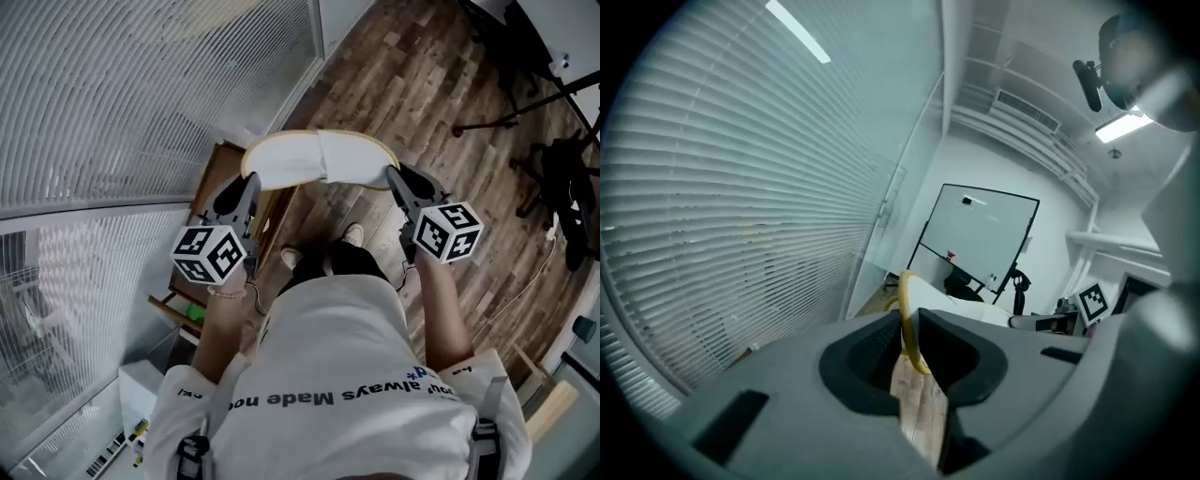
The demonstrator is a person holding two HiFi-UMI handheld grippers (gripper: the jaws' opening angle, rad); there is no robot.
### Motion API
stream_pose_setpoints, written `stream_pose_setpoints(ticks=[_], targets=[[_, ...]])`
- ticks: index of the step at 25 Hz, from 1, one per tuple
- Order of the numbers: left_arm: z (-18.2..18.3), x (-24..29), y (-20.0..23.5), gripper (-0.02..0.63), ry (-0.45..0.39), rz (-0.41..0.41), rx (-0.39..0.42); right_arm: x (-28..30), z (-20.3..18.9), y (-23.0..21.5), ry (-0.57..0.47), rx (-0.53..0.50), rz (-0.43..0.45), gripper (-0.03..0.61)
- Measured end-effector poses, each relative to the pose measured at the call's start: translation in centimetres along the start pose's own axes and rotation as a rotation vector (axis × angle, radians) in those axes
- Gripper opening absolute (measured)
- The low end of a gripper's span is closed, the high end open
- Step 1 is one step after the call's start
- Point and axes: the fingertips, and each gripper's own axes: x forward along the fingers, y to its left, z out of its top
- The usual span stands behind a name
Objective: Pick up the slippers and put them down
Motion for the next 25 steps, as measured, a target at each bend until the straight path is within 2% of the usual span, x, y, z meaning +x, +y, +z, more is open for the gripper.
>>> stream_pose_setpoints(ticks=[6, 12, 18, 25], targets=[[0.0, 5.9, -6.5, 0.061, 0.041, -0.079, 0.035, -5.2, 0.7, -6.5, -0.033, 0.046, -0.082, 0.043], [-1.1, 9.4, -10.0, 0.061, 0.072, -0.155, 0.057, -8.5, 0.0, -10.1, -0.057, 0.077, -0.160, 0.043], [-0.9, 11.4, -11.3, 0.061, 0.100, -0.213, 0.081, -9.6, -0.1, -11.4, -0.073, 0.108, -0.214, 0.043], [0.5, 12.9, -10.8, 0.061, 0.127, -0.243, 0.094, -8.9, 1.0, -11.7, -0.083, 0.131, -0.245, 0.043]])
